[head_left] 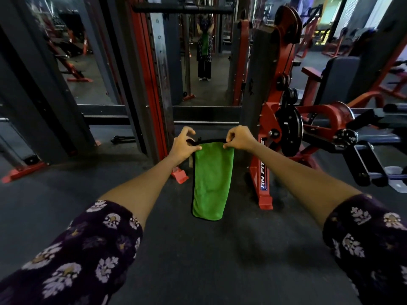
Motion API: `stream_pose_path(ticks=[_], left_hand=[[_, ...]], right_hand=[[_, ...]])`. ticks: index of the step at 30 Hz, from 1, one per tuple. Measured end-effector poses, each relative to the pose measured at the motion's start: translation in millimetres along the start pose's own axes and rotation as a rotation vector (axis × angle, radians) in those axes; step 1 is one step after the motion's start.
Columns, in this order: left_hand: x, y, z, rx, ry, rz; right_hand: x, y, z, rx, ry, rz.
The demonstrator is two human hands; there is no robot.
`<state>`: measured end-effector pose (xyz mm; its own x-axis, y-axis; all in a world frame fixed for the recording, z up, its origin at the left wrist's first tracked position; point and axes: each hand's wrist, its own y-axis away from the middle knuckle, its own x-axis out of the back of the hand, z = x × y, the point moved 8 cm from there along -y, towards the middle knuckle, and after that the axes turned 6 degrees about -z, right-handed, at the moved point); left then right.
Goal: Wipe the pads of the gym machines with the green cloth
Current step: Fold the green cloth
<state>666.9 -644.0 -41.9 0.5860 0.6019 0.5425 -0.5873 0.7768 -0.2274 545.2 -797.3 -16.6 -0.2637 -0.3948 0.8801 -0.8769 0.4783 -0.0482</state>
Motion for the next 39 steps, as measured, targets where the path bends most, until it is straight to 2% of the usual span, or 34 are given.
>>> stream_pose_path(ticks=[3, 5, 8, 11, 13, 15, 18, 21, 27, 31, 34, 37, 39], left_hand=[[-14.5, -6.8, 14.7, -0.04, 0.024, -0.101], [-25.1, -10.4, 25.1, -0.083, -0.001, -0.143], [-29.6, -10.5, 31.0, -0.087, -0.034, -0.096], [-26.6, -7.9, 15.0, 0.03, 0.069, -0.027], [-32.3, -3.1, -3.4, 0.12, 0.145, -0.066], [-40.3, 3.4, -23.1, 0.173, 0.102, -0.123], [-43.0, 18.3, -33.7, 0.17, 0.099, -0.072], [-44.7, 25.6, -33.2, 0.078, 0.086, 0.034], [-58.0, 29.0, -36.1, 0.039, 0.047, 0.001], [-67.1, 36.0, -56.6, 0.097, -0.058, -0.178], [-70.1, 49.5, -92.3, 0.23, -0.172, -0.288], [-58.0, 51.6, -109.2, 0.344, -0.139, -0.206], [-50.0, 44.8, -101.0, 0.343, -0.084, -0.133]], right_hand=[[-16.0, 0.3, -37.9, 0.14, 0.039, -0.091], [-28.3, -2.8, -51.0, 0.165, 0.051, -0.158], [-32.0, -8.3, -48.3, 0.148, 0.06, -0.166], [-26.3, -11.5, -42.4, 0.163, -0.016, -0.134], [-19.4, -11.8, -41.2, 0.183, -0.084, -0.08], [-11.0, -13.1, -39.7, 0.181, -0.209, -0.04], [1.3, -15.9, -38.9, 0.13, -0.439, -0.046], [11.9, -21.5, -36.9, 0.097, -0.475, -0.026], [21.4, -25.8, -21.8, 0.035, -0.632, 0.049], [26.8, -28.6, 0.0, -0.018, -0.647, 0.122], [33.4, -31.6, 29.6, -0.1, -0.661, 0.226], [31.0, -28.1, 53.1, -0.204, -0.513, 0.276], [25.5, -19.6, 62.6, -0.278, -0.414, 0.314]])
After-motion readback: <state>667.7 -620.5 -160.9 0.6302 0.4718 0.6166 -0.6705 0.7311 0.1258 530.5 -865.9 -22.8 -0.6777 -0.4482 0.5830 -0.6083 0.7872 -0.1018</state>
